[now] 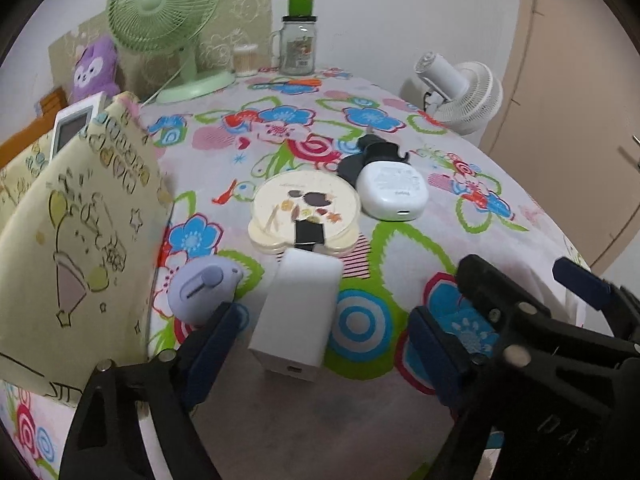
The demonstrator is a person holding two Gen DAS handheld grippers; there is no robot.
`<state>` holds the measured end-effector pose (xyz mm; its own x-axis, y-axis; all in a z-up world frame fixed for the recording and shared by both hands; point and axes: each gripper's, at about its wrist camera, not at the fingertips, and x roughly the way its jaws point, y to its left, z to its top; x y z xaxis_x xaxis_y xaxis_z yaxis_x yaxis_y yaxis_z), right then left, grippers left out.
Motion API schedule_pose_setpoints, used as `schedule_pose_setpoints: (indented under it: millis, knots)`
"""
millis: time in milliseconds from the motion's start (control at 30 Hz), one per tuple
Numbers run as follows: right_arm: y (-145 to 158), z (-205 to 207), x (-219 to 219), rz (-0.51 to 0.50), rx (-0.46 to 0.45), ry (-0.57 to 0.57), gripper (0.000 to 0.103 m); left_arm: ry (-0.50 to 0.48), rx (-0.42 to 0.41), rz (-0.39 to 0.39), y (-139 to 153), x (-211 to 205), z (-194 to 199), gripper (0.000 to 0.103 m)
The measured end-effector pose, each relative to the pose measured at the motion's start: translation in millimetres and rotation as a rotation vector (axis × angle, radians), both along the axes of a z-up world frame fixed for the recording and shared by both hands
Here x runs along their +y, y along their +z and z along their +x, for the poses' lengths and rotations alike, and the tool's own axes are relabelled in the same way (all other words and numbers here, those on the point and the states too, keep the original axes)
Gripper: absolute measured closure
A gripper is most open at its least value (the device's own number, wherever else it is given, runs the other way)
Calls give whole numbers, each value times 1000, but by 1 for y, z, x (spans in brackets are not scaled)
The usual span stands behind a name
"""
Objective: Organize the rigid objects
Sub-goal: 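Grasp the small white charger cube with the left tool, then grasp the white earbud case with the right tool while the left holds the cube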
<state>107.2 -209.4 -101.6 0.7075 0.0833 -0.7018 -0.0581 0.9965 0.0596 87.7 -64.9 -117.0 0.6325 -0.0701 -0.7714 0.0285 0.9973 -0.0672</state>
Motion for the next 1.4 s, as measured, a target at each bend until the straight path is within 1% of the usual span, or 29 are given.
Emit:
schedule_pose_setpoints:
  millis: [67,133,167,200,233,267,333,367,400,667,733,833,933,1233,1300,1367,1400]
  knots:
    - [-3,1,-1,11,5,-5,1,8,-8,13,1,1,0,24]
    - [-5,2,-2,20,8,-10,1,12,-12,25,0,1,0,26]
    - [-7,3,-2,23,11,-11,1,16,-15,30,0,1,1,34]
    - [-7,4,-2,24,14,-12,1,21,-24,47,1,1,0,46]
    - [-8,5,-1,23,17,-12,1,13,-33,51,2,1,0,52]
    - [-9,6,0,21,20,-11,1,4,-34,52,2,0,0,60]
    - [-9,7,1,16,19,-8,1,-10,-39,55,2,-2,1,69]
    - [-9,8,2,6,17,-4,1,-17,-42,51,2,-3,1,74]
    - [-9,9,4,-3,16,0,1,-22,-45,47,2,-3,2,76]
    - [-8,22,17,-24,14,35,1,-21,-53,46,5,-4,9,77]
    - [-7,28,19,-21,12,39,1,-11,-73,56,9,-3,12,77]
    - [-5,37,23,-9,3,39,1,9,-86,49,11,0,18,77]
    - [-4,47,30,-28,0,41,1,31,-89,44,10,5,25,77]
    - [-5,70,37,-10,-7,58,1,51,-88,55,9,12,45,77]
    - [-6,75,40,-4,1,67,2,59,-86,45,10,14,47,77]
    - [-6,80,42,2,10,73,8,64,-84,42,10,16,49,77]
    - [-7,82,43,6,17,77,9,64,-83,42,10,16,49,77]
